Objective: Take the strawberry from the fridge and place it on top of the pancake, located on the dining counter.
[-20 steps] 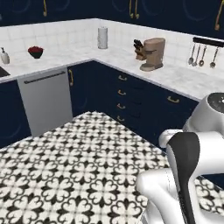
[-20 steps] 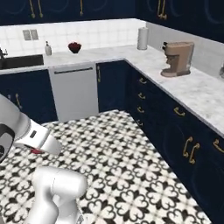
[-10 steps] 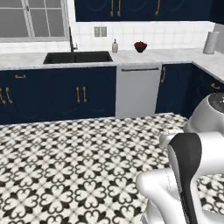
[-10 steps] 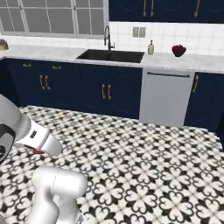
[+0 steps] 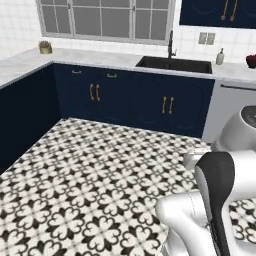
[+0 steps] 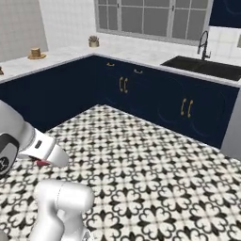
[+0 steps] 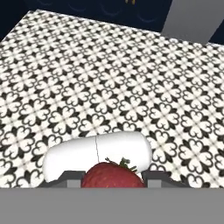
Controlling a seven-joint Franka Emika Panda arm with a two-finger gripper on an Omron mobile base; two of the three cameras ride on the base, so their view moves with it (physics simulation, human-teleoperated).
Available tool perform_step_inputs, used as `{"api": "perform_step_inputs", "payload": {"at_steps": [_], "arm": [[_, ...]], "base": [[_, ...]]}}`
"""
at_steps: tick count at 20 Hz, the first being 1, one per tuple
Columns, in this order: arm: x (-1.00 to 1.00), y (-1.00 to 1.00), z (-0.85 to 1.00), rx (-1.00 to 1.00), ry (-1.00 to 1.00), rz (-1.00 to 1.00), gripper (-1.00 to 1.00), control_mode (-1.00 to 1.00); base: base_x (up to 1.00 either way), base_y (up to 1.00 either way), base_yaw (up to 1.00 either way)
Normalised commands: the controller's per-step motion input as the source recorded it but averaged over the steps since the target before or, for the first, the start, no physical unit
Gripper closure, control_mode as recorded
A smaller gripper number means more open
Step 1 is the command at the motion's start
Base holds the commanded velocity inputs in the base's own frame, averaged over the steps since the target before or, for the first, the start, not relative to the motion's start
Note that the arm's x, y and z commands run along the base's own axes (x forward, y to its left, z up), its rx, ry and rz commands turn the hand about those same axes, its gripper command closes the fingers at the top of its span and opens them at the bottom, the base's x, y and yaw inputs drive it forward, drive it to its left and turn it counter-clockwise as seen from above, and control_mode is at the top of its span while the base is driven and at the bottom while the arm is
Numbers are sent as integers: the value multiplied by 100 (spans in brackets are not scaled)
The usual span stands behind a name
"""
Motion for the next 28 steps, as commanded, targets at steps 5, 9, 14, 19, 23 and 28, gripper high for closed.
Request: {"api": "perform_step_inputs", "payload": {"at_steps": [5, 9, 14, 19, 23, 28], "arm": [[0, 0, 0, 0, 0, 0, 100, 100], [0, 0, 0, 0, 0, 0, 100, 100], [0, 0, 0, 0, 0, 0, 100, 100], [0, 0, 0, 0, 0, 0, 100, 100], [0, 0, 0, 0, 0, 0, 100, 100], [0, 0, 0, 0, 0, 0, 100, 100]], "base": [[-36, 98, 10], [-37, 100, 4], [-13, 100, 32], [3, 36, 92], [8, 26, 96], [69, 81, 63]]}}
